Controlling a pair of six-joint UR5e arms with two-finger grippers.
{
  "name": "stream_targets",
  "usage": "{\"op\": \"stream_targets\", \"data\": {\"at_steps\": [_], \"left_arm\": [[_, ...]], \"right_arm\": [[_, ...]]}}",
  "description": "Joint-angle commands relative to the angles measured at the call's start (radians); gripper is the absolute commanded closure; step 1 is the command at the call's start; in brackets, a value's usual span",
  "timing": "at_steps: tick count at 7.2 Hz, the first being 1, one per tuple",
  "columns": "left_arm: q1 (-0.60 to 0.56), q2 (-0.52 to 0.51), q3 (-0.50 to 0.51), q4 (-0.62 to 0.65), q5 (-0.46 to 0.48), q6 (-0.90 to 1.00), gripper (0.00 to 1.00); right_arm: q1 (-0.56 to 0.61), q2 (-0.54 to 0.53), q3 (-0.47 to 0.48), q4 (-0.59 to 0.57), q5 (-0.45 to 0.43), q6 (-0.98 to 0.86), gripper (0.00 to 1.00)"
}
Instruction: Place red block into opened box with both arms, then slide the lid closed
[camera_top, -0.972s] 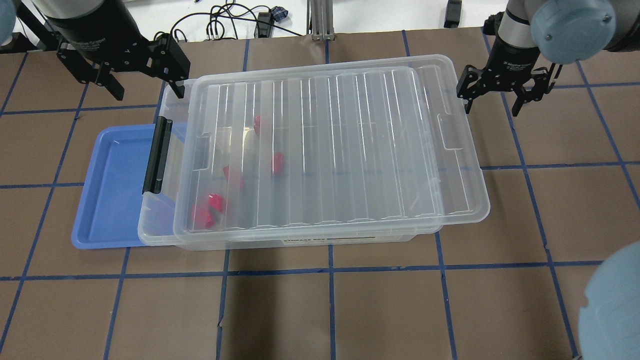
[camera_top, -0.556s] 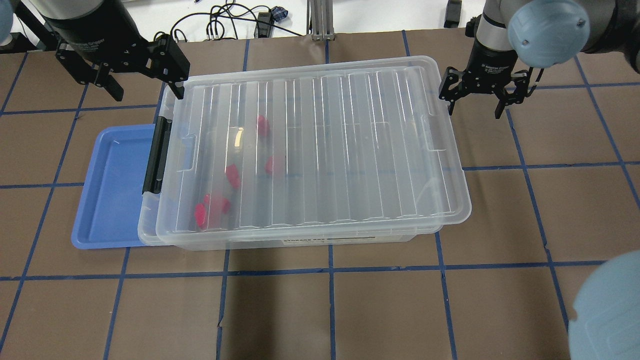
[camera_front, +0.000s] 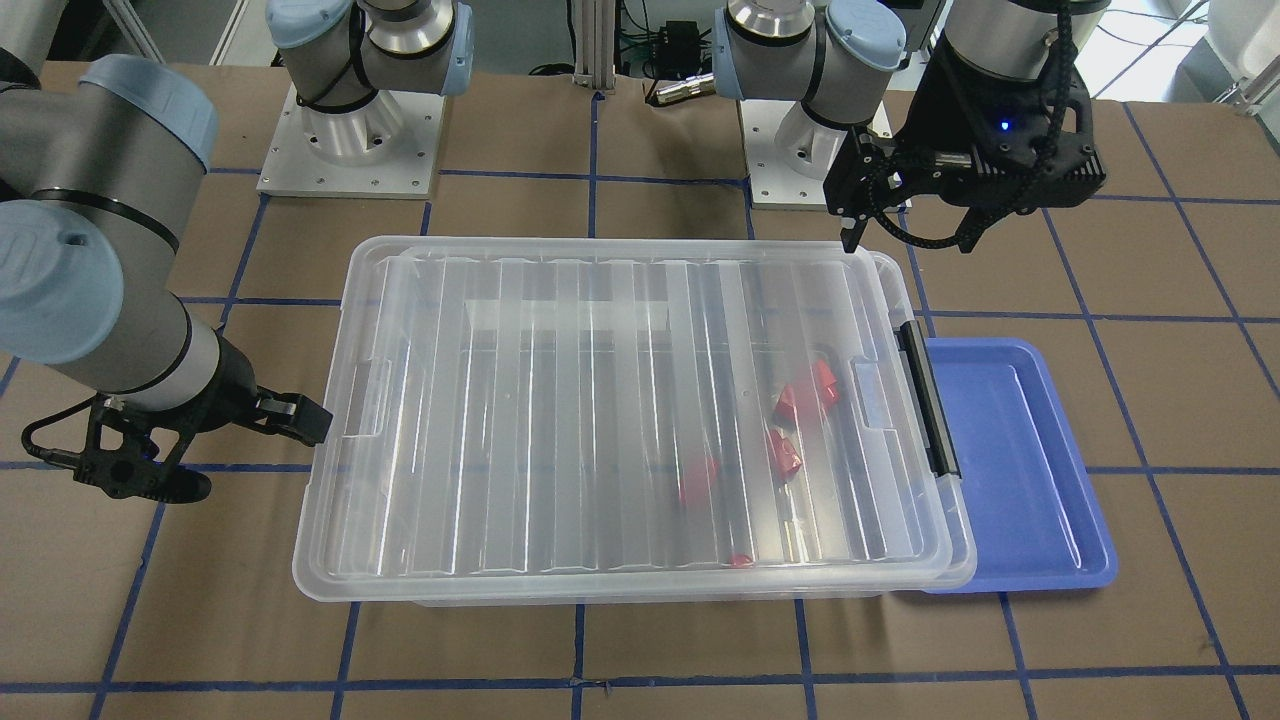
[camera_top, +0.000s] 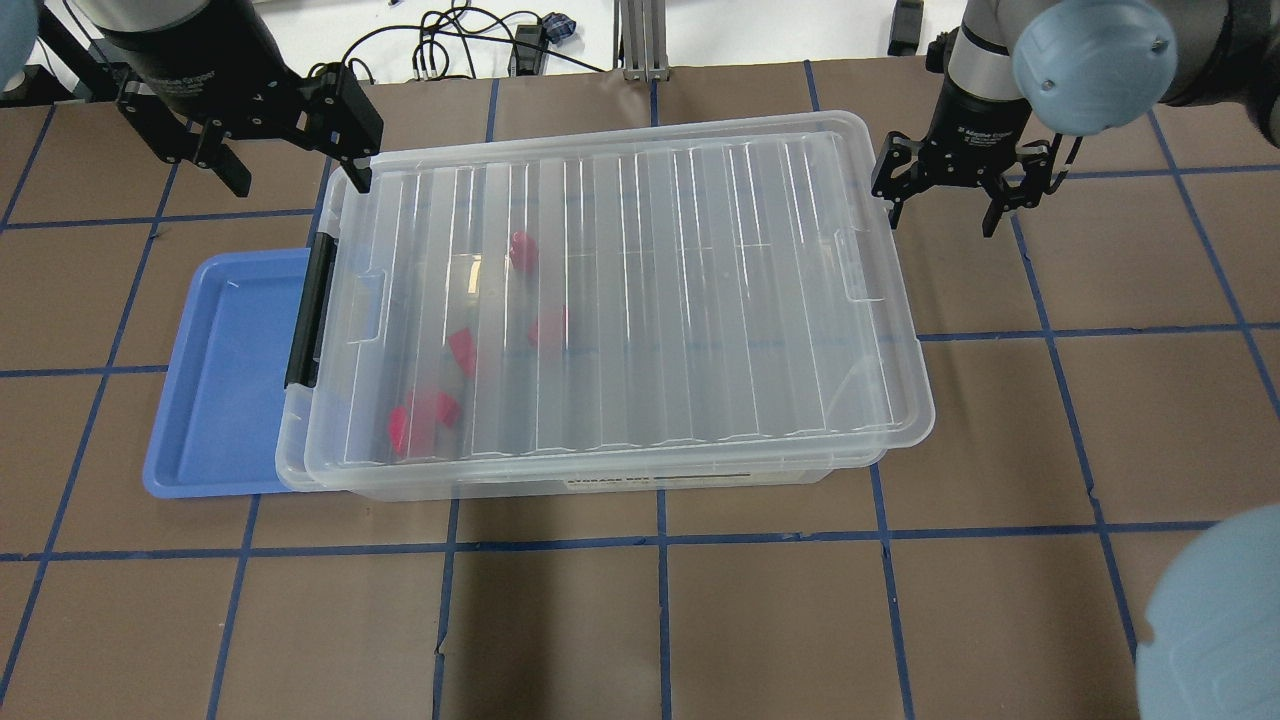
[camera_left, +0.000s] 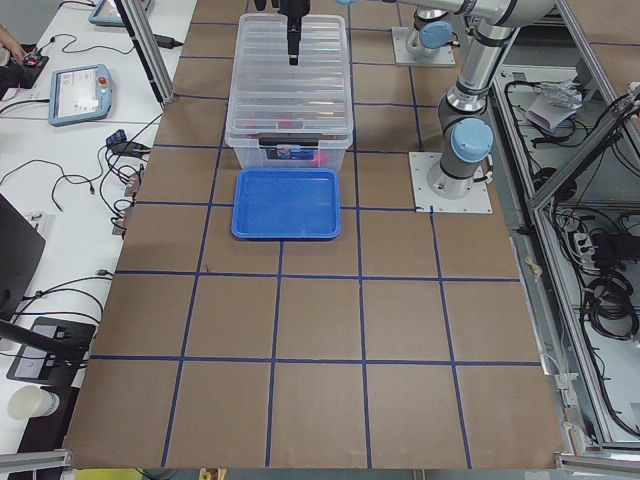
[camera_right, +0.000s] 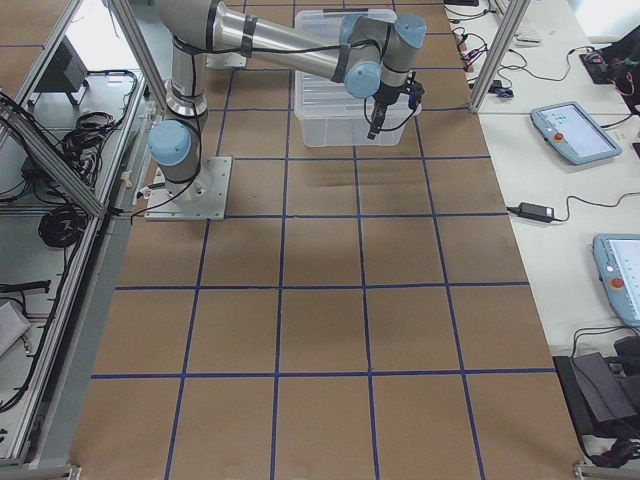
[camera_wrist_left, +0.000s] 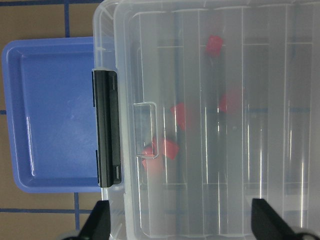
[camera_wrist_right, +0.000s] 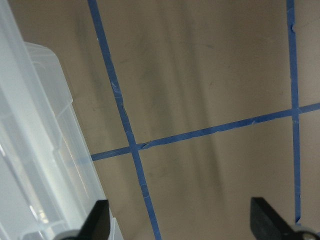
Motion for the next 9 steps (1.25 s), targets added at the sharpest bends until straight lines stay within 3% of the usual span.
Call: {"op": "stream_targets", "data": {"at_steps": [1,3,7,9], "left_arm": [[0.001,0.018,-0.017,0.000,0.020,0.000,0.00],[0.001,-0.003,-0.012,0.013,0.008,0.004,0.00],[0.000,0.018,-0.028,0.011,0.007,0.001,0.00],[0.013,0.006,-0.010,0.014,0.005,0.000,0.00]], "right_arm": [[0.000,-0.001,-0.004,0.001,0.001,-0.026,0.00],[-0.014,-0.069,-0.051,0.003,-0.004,-0.086,0.00],[0.009,-0.253,-0.046,0.229,0.004,-0.054,0.00],[0.025,-0.263,-0.047,0.219,0.024,-0.056,0.00]]}}
